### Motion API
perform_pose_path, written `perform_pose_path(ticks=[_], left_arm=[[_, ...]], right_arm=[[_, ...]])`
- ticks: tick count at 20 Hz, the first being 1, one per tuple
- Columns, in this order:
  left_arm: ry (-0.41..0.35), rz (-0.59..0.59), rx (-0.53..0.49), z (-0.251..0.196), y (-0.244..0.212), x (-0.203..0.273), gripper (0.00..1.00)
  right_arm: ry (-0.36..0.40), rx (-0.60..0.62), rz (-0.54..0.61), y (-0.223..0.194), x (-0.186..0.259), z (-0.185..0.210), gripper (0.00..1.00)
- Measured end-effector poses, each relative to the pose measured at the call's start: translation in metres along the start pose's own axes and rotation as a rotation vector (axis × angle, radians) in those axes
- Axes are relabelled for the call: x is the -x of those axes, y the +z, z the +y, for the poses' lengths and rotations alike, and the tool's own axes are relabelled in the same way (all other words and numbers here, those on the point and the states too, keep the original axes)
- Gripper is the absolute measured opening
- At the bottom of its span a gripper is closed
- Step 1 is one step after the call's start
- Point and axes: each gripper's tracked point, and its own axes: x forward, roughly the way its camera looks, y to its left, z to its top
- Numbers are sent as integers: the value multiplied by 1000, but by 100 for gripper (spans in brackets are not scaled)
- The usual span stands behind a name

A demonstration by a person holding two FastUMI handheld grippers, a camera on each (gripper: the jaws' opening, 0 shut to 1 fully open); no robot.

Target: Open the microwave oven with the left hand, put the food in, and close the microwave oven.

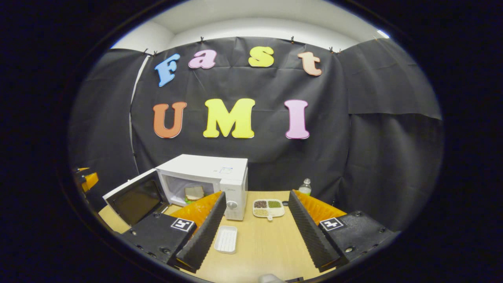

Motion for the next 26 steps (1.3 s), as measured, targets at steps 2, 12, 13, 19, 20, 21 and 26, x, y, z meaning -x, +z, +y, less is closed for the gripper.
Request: perform_pose_path(ticks=[2,12,13,19,20,21,26], left_arm=[[-26,15,7,0,-10,-4,64],[-7,106,-36,27,-84,-28,0],[-7,114,-36,29,-89,-30,0],[-29,145,-24,25,-112,-34,0],[-35,146,-29,23,-113,-35,0],[-42,143,-32,21,-113,-35,0],[-99,131,-44,-9,-108,-33,0]], right_arm=[[-1,3,13,-2,2,1,92],[-45,-35,69,-8,17,-16,92],[-51,-36,73,-9,20,-18,92],[-79,-57,93,-14,32,-22,92],[-80,-60,97,-15,34,-22,92],[-77,-61,99,-15,36,-21,92],[-74,-53,113,-19,43,-22,92]])
